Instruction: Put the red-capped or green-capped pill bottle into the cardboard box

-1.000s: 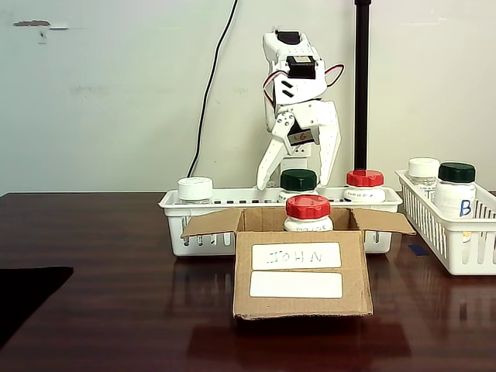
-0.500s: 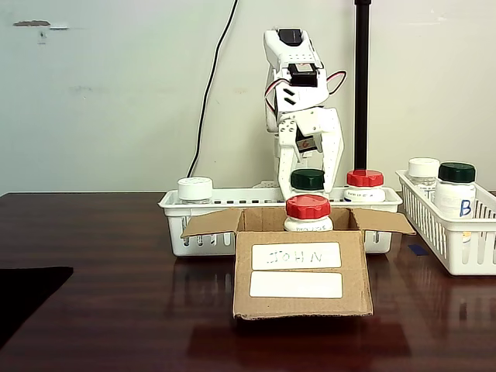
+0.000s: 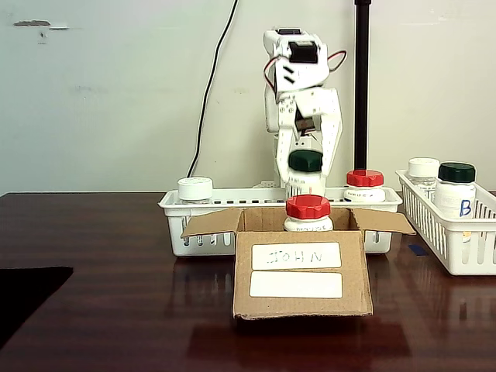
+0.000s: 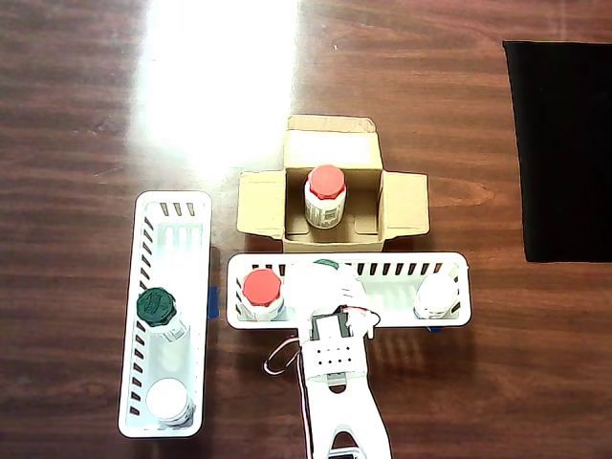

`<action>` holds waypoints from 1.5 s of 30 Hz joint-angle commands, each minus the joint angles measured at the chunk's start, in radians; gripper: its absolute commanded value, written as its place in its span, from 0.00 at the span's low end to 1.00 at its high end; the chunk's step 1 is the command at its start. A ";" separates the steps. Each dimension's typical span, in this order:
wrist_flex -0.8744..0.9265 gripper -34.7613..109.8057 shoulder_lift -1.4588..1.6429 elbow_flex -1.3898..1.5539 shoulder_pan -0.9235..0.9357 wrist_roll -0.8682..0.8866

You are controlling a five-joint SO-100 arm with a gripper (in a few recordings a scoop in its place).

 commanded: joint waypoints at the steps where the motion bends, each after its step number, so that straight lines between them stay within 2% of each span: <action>1: 0.172 0.26 0.178 -0.186 0.005 0.008; 4: 0.318 0.26 0.166 -0.328 0.031 0.011; 8: 0.380 0.26 0.060 -0.503 0.066 0.009; 18: 0.307 0.26 -0.342 -0.885 0.150 -0.006; 27: 0.167 0.26 -0.505 -0.923 0.164 -0.017; 38: 0.106 0.26 -0.658 -1.006 0.133 -0.043; 45: 0.071 0.29 -0.698 -0.988 0.143 0.008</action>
